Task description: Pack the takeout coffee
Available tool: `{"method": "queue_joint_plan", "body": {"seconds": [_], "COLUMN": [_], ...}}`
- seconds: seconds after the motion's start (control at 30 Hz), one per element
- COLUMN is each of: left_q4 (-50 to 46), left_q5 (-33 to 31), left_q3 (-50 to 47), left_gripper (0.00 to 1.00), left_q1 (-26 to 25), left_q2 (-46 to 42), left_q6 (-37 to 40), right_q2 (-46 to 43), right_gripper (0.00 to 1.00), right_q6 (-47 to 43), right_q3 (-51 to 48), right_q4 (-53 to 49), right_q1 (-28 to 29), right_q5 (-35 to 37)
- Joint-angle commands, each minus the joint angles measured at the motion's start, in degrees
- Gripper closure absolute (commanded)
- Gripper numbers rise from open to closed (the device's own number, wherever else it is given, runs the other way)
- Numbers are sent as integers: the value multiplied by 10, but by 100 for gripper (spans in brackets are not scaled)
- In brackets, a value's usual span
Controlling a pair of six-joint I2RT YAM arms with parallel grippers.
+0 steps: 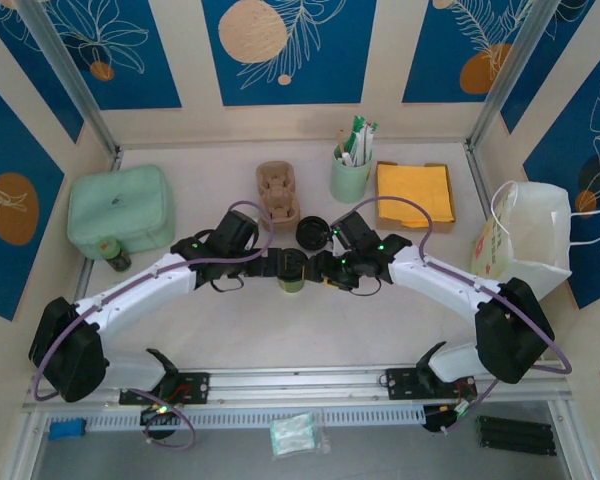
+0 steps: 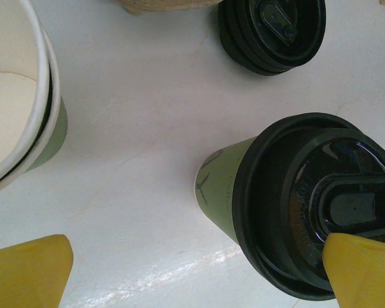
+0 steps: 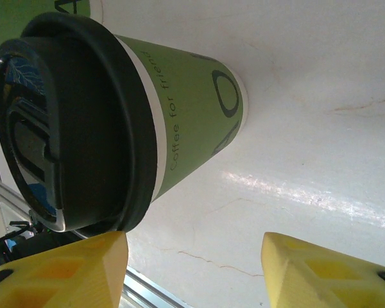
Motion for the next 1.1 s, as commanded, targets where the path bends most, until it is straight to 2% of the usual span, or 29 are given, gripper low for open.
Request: {"method": "queue_joint_plan", "body": {"seconds": [0.0, 0.23, 0.53, 0.67, 1.07], "left_q4": [9, 11, 12, 13, 29], "left_q5": [5, 8, 10, 10, 16], "left_q3": [-9, -13, -18, -22, -49], "left_gripper": [1, 1, 1, 1, 0], "left_q1": [3, 4, 3, 4, 2], "left_q2": [6, 9, 11, 12, 16], "left_q6": [4, 3, 2, 0, -10], "right_q2": [-7, -24, 21, 41, 31], "right_gripper": [43, 43, 43, 44, 44], "right_q6": [6, 10, 8, 11, 28], "right_q3": [13, 17, 27, 14, -36], "right_q4": [-4, -4, 15, 26, 39], "right_q1": [3, 3, 2, -3, -10], "right_q5": [-2, 3, 2, 1, 13]}}
